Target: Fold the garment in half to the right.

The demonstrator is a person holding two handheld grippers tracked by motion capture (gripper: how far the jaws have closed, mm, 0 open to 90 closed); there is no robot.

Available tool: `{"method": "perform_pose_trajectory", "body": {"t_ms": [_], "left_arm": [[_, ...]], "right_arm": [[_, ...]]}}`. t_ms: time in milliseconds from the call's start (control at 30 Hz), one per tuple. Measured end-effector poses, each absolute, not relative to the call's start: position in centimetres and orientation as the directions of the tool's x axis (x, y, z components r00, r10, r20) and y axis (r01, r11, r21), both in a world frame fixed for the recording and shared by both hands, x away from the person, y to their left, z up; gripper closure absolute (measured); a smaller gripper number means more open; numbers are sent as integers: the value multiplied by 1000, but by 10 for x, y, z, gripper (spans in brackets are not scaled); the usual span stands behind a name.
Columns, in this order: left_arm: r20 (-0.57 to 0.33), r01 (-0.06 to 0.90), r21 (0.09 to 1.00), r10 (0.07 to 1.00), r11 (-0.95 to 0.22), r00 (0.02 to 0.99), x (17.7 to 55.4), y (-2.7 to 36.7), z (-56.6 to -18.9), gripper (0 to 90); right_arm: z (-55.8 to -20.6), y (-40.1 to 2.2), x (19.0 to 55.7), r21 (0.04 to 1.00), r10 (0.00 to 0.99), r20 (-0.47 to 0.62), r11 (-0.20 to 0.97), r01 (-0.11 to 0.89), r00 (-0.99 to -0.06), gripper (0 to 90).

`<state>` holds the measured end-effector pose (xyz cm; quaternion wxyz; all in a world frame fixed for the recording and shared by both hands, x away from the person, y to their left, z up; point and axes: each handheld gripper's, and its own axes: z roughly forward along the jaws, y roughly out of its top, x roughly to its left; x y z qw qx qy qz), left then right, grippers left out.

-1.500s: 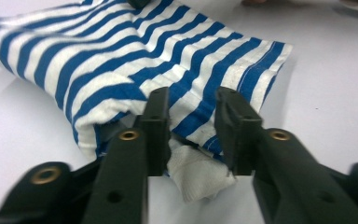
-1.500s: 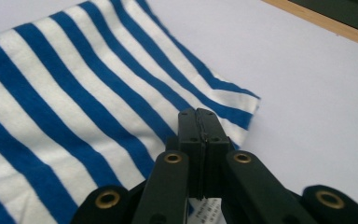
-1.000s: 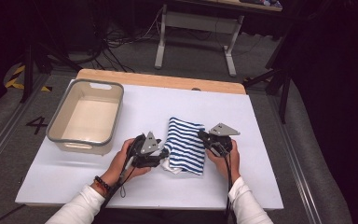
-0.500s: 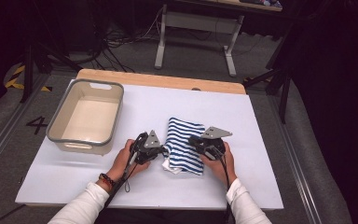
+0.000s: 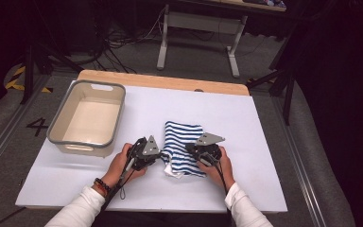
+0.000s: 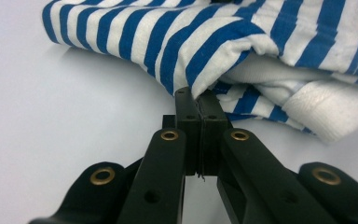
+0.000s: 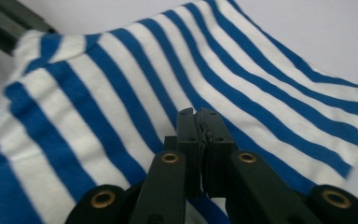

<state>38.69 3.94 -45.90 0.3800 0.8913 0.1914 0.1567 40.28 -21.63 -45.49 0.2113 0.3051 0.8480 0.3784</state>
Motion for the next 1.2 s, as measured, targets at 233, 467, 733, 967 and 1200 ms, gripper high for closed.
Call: {"method": "perform_pose_trajectory", "body": {"t_ms": [233,467,733,967,1200], "left_arm": [[131,227,731,459,-643,879,390,39,-465,897],[129,229,732,460,-642,878,391,39,-465,896],[128,227,734,459,-640,879,391,40,-466,895],[128,228,735,460,-639,879,391,40,-466,895],[127,229,734,461,-639,878,391,40,-466,894]], "right_arm": [[-456,-236,413,751,748,-179,523,402,-639,895],[-450,-242,413,762,775,-195,506,405,-601,892],[-433,-222,388,831,704,-128,461,311,-699,886],[-437,-199,369,813,607,-122,515,272,-786,889],[-449,-190,360,779,578,-122,560,282,-807,897]]}}
